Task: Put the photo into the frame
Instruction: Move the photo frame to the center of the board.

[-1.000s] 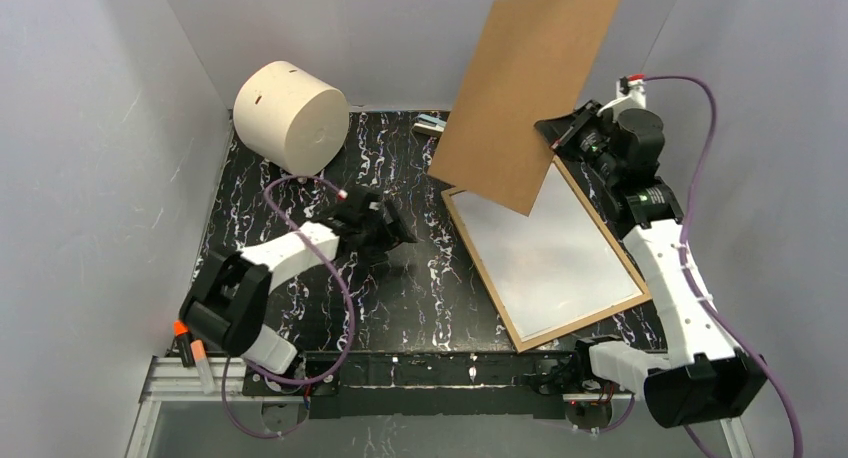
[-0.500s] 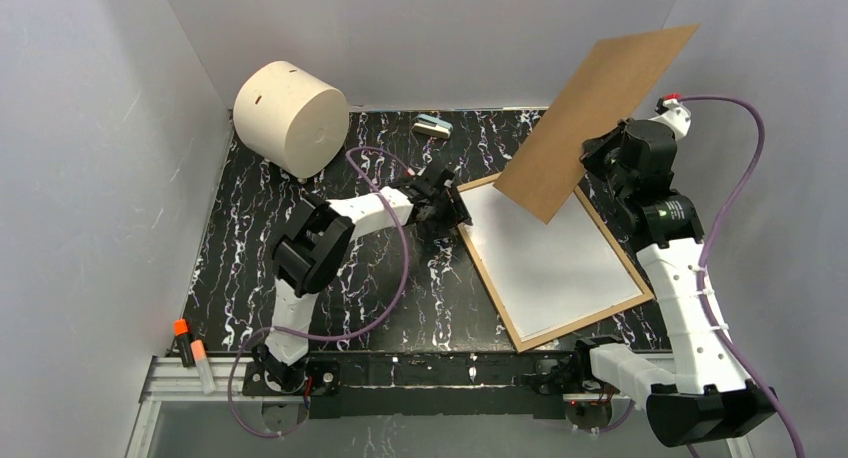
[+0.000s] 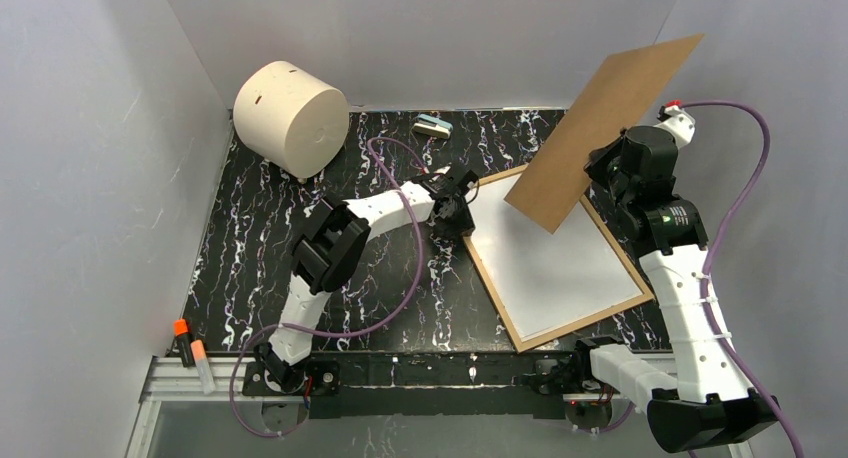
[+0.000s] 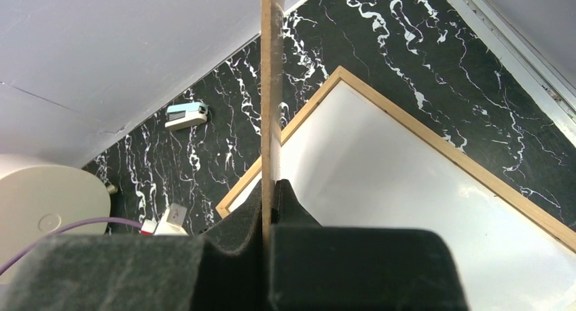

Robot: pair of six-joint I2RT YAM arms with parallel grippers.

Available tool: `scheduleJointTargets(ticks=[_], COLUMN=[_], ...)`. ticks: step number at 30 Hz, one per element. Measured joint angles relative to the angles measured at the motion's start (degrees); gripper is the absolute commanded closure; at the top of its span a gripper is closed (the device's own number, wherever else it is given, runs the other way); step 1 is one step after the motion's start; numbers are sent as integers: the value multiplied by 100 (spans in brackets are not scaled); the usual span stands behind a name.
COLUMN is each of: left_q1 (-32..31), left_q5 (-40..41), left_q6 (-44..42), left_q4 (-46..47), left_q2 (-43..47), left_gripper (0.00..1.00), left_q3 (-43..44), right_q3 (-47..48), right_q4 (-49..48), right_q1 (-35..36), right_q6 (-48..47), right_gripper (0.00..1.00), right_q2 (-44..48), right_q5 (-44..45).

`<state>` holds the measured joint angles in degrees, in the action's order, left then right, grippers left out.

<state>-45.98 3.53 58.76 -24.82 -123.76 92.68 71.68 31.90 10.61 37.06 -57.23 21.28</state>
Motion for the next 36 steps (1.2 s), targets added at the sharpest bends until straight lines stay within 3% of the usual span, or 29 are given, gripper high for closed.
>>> scheduleJointTargets(ticks=[7,12,17,28,36], left_q1=[-50,-4,289,1665,2614], left_q5=[42,26,-269,-813,-1239], left_q6=[-201,-367,-750,-2293,-2813], left_q4=[-232,-214,-133,-243,-243], left_q2=[-109,-90,243,905,1095], left_gripper=[91,97,98,98,97], left_q3=[195,170,-341,-1261,-1569], right_q3=[0,33,219,267,-789], right_q4=[125,173,271,251,-437], right_q1=[0,-2,0,0,7], right_q6=[-39,-205,-428,-765,-551], right_gripper=[99,99,99,99,99], right_q2=[-20,-127,-199,-151,-164], right_q5=[-81,-518,-1346,-3595,-5250])
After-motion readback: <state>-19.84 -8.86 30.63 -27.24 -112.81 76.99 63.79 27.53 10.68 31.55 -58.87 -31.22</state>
